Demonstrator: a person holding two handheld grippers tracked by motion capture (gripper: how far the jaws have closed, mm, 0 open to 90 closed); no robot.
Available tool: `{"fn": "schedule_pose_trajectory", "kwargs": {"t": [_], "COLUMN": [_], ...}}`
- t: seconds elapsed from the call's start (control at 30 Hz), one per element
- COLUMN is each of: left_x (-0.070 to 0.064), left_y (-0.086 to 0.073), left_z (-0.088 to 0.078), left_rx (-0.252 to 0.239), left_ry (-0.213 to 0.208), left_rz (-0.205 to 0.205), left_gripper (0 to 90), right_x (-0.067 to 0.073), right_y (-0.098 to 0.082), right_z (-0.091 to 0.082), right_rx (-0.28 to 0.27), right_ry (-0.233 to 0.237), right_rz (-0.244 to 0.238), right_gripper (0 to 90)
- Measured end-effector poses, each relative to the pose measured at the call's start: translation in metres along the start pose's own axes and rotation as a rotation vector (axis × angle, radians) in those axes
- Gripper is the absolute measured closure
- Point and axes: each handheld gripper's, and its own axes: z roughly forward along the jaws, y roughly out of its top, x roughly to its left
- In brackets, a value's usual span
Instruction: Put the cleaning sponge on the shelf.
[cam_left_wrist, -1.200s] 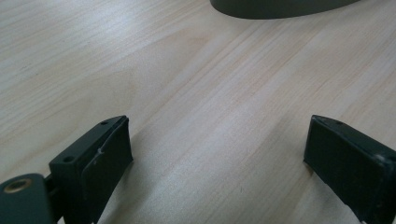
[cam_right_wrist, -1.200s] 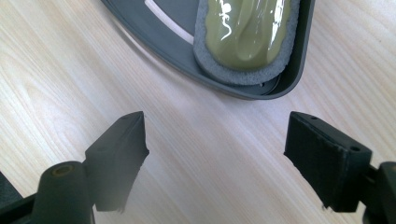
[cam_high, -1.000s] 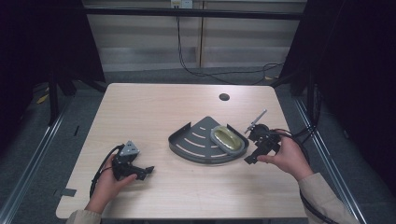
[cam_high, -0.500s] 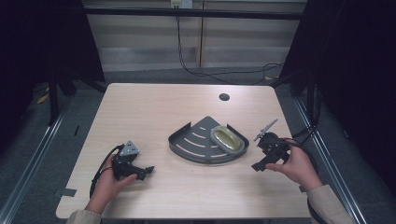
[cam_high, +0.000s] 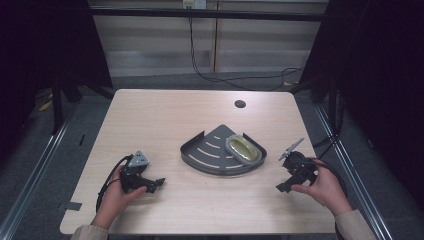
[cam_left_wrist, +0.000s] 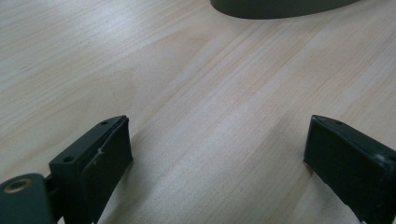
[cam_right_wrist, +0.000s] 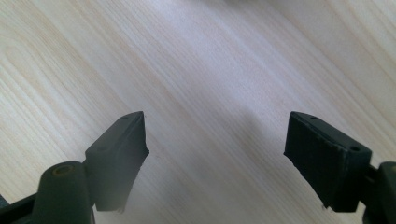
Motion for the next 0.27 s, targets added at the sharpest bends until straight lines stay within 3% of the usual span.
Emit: {"fn": "schedule_pose_trajectory", "kwargs": {"t": [0.27], "left_x": [0.0], "left_y": [0.0], "left_z": [0.0], "left_rx": [0.0], "left_ry": [0.0], "left_rz": [0.0], "left_gripper": [6.9], "right_x": [-0.0018], "right_y": [-0.0084], "right_z": [-0.0009], "right_rx": [-0.017], "right_ry": [-0.017], "right_rz": [-0.007], "right_gripper": [21.0]}}
